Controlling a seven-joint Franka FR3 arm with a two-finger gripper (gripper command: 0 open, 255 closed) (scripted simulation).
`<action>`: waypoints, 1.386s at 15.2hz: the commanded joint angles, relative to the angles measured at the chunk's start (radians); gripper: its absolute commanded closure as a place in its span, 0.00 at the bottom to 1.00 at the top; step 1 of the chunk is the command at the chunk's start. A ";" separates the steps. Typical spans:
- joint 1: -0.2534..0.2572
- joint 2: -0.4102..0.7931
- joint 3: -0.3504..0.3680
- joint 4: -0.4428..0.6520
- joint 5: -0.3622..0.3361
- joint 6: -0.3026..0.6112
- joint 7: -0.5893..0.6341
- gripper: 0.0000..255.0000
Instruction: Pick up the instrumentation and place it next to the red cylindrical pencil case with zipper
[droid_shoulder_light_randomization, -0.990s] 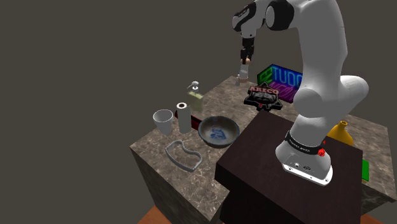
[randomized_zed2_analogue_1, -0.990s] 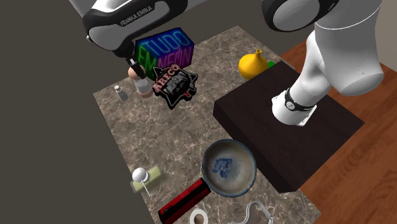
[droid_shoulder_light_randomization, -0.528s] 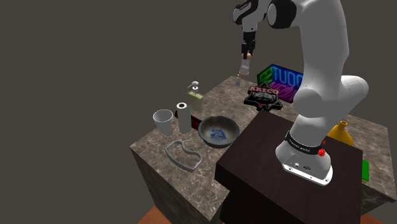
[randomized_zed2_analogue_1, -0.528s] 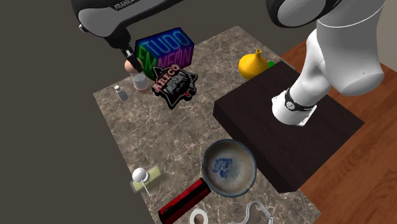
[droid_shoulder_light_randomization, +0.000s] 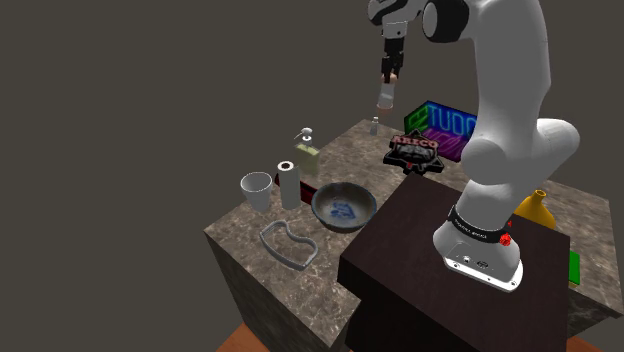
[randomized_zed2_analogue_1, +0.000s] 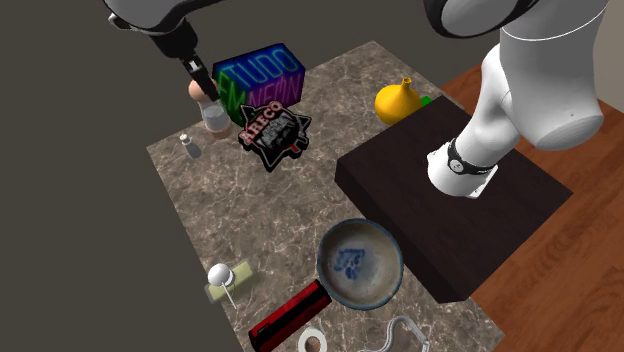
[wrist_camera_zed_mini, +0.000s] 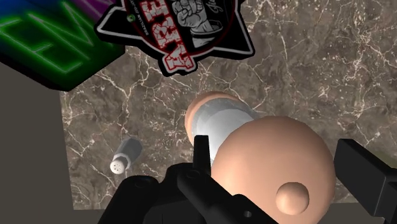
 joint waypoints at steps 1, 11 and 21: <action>-0.002 -0.002 -0.001 0.025 -0.001 -0.026 -0.001 1.00; 0.103 -0.205 -0.002 -0.224 -0.054 0.022 0.083 1.00; 0.255 -0.512 0.055 -0.620 -0.138 0.118 0.300 1.00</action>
